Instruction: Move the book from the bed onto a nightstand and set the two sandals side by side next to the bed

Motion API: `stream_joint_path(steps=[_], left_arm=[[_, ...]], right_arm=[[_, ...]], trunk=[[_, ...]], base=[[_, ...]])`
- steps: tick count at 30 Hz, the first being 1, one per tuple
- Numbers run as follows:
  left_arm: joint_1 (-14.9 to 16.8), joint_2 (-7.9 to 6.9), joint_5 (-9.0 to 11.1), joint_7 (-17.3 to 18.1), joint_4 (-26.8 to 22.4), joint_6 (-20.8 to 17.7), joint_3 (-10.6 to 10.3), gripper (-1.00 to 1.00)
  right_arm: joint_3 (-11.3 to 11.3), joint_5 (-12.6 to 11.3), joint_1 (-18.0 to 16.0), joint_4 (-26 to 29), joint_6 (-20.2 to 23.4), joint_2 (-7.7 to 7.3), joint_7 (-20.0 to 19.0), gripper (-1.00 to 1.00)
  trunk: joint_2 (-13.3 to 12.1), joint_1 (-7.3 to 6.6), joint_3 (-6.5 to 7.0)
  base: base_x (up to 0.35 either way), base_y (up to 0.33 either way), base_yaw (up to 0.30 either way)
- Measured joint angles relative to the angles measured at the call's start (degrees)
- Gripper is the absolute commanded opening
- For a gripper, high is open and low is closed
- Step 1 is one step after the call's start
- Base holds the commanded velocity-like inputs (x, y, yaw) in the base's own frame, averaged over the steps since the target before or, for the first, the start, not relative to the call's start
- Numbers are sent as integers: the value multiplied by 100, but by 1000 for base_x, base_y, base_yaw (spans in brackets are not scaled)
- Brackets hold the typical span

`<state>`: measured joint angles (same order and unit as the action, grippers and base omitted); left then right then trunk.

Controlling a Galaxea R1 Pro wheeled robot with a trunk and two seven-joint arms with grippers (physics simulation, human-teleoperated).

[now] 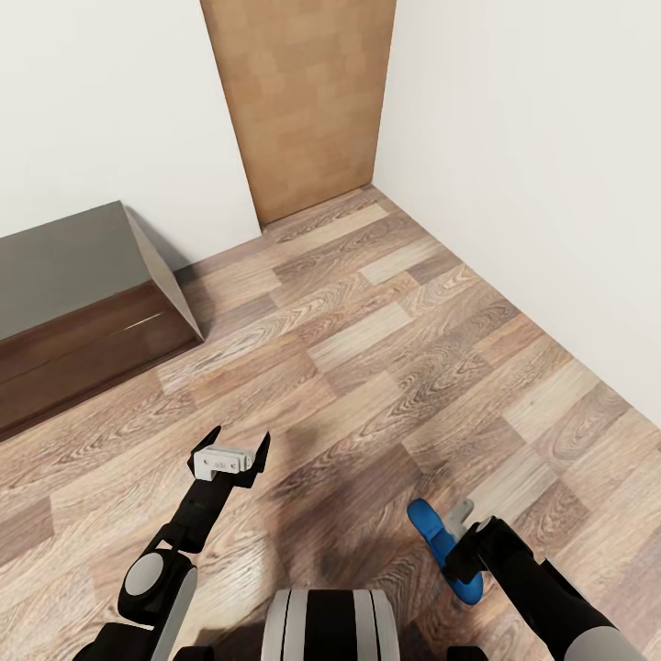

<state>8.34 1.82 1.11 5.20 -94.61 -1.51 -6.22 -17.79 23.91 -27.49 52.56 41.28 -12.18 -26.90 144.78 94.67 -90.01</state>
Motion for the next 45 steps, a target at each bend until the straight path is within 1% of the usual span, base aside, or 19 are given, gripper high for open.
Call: stream_joint_path(steps=[15, 18, 21, 23, 29, 36, 42, 45], left_arm=[[0, 0, 1, 0, 0, 0, 0, 100], [0, 0, 6, 0, 1, 0, 0, 100], [0, 0, 7, 0, 0, 0, -1, 100], [0, 0, 8, 0, 0, 0, 0, 100], [0, 0, 7, 0, 0, 0, 0, 100], [0, 0, 8, 0, 0, -2, -3, 100], [0, 0, 8, 0, 0, -3, -2, 100], [0, 0, 8, 0, 0, -2, -5, 100]], right_arm=[[26, 1, -53, 41, 47, -8, 4, 100], [26, -1, -442, 21, 53, -8, -8, 100], [26, -7, -612, 7, 57, 1, -19, 100], [27, -8, -660, 3, 58, 9, -17, 100], [27, -8, -700, -48, 64, 18, 0, 100], [18, -9, -703, -304, 20, 18, 2, 100], [9, -9, -703, -330, 16, 18, 3, 100], [4, -9, -703, -335, 15, 19, 3, 100]], trunk=[[0, 0, 0], [0, 0, 0], [0, 0, 0], [0, 0, 0], [0, 0, 0], [0, 0, 0], [8, 16, -132], [8, 15, -133]], base=[[0, 0, 0], [0, 0, 0], [0, 0, 0], [0, 0, 0], [0, 0, 0], [0, 0, 0], [0, 0, 0], [0, 0, 0]])
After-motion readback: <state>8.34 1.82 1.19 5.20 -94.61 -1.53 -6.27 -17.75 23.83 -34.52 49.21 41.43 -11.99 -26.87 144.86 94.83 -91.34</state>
